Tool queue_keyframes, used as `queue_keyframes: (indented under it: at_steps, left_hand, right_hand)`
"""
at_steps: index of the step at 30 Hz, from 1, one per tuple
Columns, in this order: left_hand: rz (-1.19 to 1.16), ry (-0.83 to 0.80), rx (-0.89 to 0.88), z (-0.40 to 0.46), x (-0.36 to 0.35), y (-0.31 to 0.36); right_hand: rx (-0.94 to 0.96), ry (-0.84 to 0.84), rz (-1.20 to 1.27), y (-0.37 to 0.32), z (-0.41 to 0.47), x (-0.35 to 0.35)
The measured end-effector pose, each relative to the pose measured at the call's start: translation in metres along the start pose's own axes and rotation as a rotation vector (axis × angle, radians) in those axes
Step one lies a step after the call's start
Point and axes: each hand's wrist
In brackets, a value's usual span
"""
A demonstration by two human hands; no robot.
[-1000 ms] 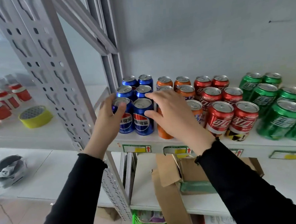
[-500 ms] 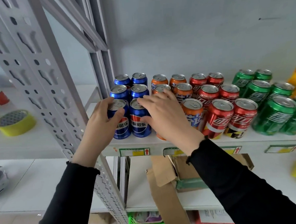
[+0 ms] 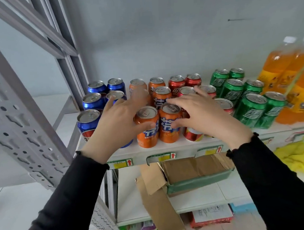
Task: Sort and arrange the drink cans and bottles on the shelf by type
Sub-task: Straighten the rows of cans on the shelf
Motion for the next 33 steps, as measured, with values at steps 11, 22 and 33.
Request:
queue_keyframes:
  at_steps: [11, 22, 33]
  left_hand:
    - [-0.015, -0.172, -0.046, 0.016, 0.004, -0.012]
    - [-0.061, 0.021, -0.291, 0.044, 0.015, 0.064]
    - [0.085, -0.078, -0.306, 0.088, -0.019, 0.107]
  right_hand:
    - [0.074, 0.016, 0.019, 0.0, 0.009, -0.009]
    - [-0.149, 0.159, 0.493, 0.079, -0.049, 0.017]
    - [-0.183, 0.04, 0.539, 0.108, -0.057, -0.018]
Point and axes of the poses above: each hand's wrist, its own z-axis towards the middle knuckle, its own x-axis out of the back of the hand, y = z × x, and after that the axes turned 15 degrees about -y, right-handed
